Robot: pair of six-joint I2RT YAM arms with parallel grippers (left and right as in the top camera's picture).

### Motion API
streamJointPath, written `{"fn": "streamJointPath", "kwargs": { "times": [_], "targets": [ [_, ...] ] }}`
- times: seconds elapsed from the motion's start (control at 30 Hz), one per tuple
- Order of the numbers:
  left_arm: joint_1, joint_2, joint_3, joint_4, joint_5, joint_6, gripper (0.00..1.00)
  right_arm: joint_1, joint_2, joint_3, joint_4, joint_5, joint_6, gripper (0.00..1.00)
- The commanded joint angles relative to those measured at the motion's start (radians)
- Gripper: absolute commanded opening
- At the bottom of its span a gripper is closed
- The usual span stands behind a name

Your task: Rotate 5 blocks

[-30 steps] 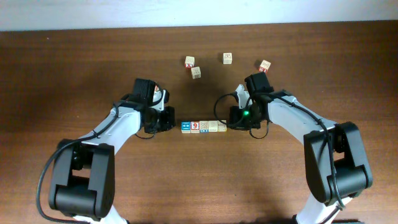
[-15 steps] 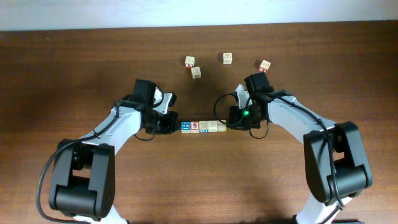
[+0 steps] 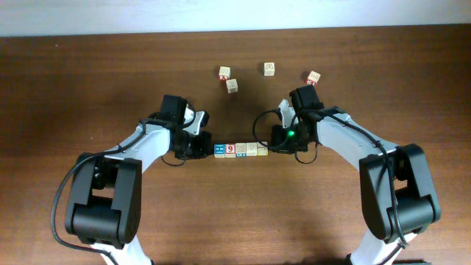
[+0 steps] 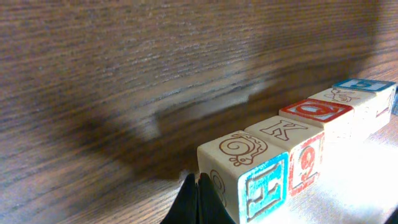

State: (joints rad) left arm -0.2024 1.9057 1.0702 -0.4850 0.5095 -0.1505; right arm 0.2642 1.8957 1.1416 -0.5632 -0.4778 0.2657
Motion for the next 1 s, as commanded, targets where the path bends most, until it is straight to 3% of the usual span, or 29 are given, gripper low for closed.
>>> {"fn": "streamJointPath", "kwargs": {
  "times": [0.0, 0.33, 0.97],
  "targets": [
    [0.005, 0.003, 0.042, -0.003, 0.019, -0.006, 0.0, 0.011, 0.011, -0.006, 0.003, -0.016, 0.005, 0.04],
    [0.015, 0.004, 0.085, -0.118, -0.006, -0.042, 0.0, 0.011, 0.011, -0.006, 0.003, -0.016, 0.005, 0.04],
    [-0.037, 0.024, 0.085, -0.073, -0.008, -0.062, 0.0, 0.0, 0.011, -0.006, 0.002, -0.021, 0.006, 0.04]
  ]
}}
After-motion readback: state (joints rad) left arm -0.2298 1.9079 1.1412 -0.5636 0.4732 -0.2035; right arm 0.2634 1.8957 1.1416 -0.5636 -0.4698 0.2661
